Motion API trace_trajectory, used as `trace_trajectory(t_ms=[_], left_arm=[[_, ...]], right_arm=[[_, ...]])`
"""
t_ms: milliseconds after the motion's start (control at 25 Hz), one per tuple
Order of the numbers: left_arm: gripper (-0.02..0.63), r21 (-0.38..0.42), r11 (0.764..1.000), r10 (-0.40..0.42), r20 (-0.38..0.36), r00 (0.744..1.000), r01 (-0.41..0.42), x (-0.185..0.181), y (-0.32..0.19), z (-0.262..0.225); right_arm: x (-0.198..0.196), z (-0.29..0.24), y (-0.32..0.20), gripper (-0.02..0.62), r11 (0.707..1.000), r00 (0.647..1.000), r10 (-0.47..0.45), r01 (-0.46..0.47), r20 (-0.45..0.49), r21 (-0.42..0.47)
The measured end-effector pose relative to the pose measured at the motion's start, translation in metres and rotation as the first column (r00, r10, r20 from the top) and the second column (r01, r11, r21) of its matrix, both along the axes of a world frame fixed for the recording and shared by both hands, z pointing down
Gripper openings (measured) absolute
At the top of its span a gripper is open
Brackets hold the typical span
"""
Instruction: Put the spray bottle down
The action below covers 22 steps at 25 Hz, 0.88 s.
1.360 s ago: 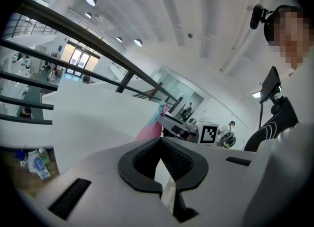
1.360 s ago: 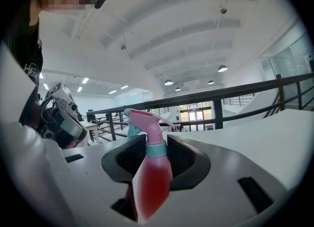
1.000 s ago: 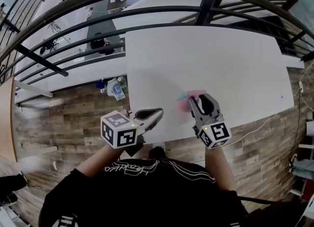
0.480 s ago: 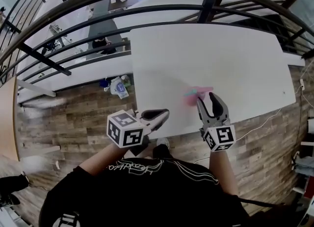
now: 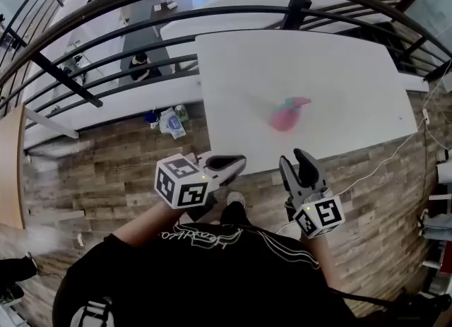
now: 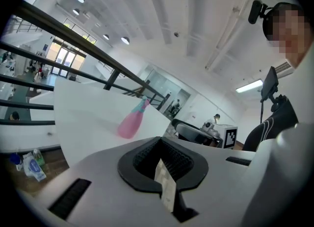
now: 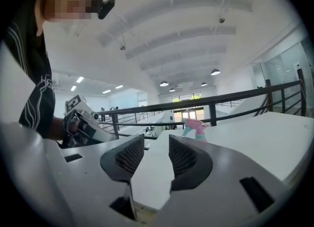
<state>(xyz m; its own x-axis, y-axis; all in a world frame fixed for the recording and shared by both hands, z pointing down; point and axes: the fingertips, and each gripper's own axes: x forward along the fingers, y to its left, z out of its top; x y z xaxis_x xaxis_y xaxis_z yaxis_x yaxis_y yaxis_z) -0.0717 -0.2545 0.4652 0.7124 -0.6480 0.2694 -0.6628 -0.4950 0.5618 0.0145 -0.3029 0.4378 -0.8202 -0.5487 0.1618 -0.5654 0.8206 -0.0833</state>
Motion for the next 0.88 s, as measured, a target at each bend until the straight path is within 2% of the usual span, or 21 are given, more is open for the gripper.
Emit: trace_trajectory(t_ms=[80,200,280,520,720,880], left_arm=[[0.006,0.020,1.000,0.002,-0.002,1.000,-0.002,-0.005,0.008,-0.007],[0.006,0.058,0.998,0.012,-0.007,1.000,-0.011,-0.006,0.019,-0.024],[0.006,0.100,0.994,0.038,-0.002,0.999,-0.038,0.000,0.024,-0.040],[0.006,0.182,0.977,0.106,0.014,0.994,-0.107,0.019,0.032,-0.079],[0.006,0.226,0.960,0.159,0.030,0.987,-0.162,0.022,0.050,-0.069],[0.006,0.223,0.959,0.172,0.025,0.985,-0.173,0.055,0.045,-0.113]], right_arm=[[-0.003,-0.011,0.019,0.143,1.000,0.999,-0.013,0.014,0.036,-0.006],[0.002,-0.028,0.040,0.066,1.000,0.998,-0.011,0.013,0.069,-0.023],[0.008,-0.040,0.049,0.045,0.999,0.995,-0.009,0.013,0.101,-0.033],[0.023,-0.065,0.067,0.028,0.996,0.987,-0.004,0.018,0.158,-0.084],[0.014,-0.048,0.089,0.023,0.996,0.985,-0.002,0.018,0.171,-0.092],[0.040,-0.087,0.088,0.020,0.991,0.984,-0.004,0.028,0.180,-0.129]])
